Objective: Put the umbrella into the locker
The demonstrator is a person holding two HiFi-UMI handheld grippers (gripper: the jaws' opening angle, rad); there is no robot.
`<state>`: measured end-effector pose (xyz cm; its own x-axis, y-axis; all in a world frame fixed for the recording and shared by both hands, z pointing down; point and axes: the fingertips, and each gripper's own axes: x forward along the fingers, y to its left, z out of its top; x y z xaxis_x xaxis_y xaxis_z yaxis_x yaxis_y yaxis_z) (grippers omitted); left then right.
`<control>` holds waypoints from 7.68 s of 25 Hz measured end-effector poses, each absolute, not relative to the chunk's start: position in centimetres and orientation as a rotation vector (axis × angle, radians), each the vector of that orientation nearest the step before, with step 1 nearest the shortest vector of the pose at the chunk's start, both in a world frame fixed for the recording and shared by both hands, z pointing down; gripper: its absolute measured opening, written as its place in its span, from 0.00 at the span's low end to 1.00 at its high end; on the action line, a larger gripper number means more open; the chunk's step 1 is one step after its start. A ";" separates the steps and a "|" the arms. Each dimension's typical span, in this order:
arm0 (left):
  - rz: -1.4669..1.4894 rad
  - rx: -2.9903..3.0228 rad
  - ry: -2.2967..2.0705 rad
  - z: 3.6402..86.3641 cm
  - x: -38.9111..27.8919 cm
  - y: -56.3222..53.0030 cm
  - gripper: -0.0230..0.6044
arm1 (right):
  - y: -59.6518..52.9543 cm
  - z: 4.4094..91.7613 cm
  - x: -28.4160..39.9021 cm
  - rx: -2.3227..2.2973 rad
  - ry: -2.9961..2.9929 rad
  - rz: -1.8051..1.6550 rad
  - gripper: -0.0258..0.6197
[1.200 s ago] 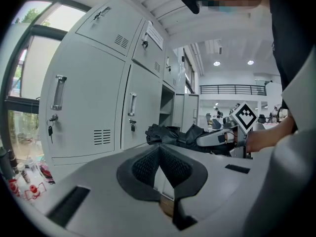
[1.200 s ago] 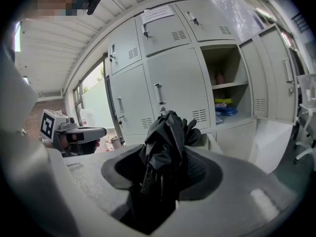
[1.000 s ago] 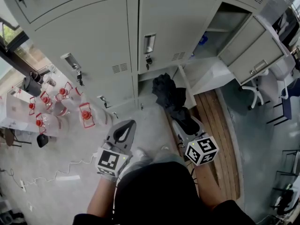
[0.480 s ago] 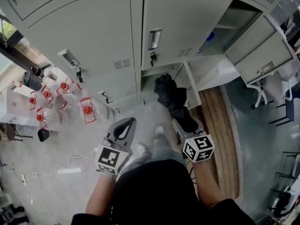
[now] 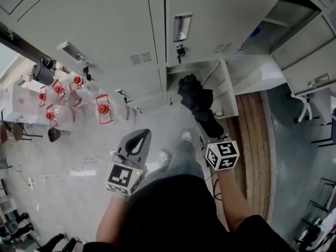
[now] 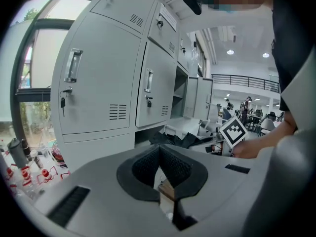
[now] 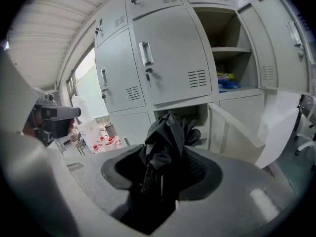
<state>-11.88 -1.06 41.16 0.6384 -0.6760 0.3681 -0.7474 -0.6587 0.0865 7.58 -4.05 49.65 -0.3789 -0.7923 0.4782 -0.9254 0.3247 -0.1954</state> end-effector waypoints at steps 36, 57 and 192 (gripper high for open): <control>0.561 2.415 -1.256 47.3 -12.8 -4.1 0.05 | -23.0 64.3 3.4 1.437 -2.297 0.562 0.37; 0.616 2.391 -1.300 49.1 -15.0 -4.0 0.05 | -30.8 68.0 1.9 1.390 -2.263 0.496 0.38; 0.315 2.636 -1.263 35.3 -10.7 -7.0 0.05 | -11.0 34.3 3.7 1.433 -2.606 0.265 0.04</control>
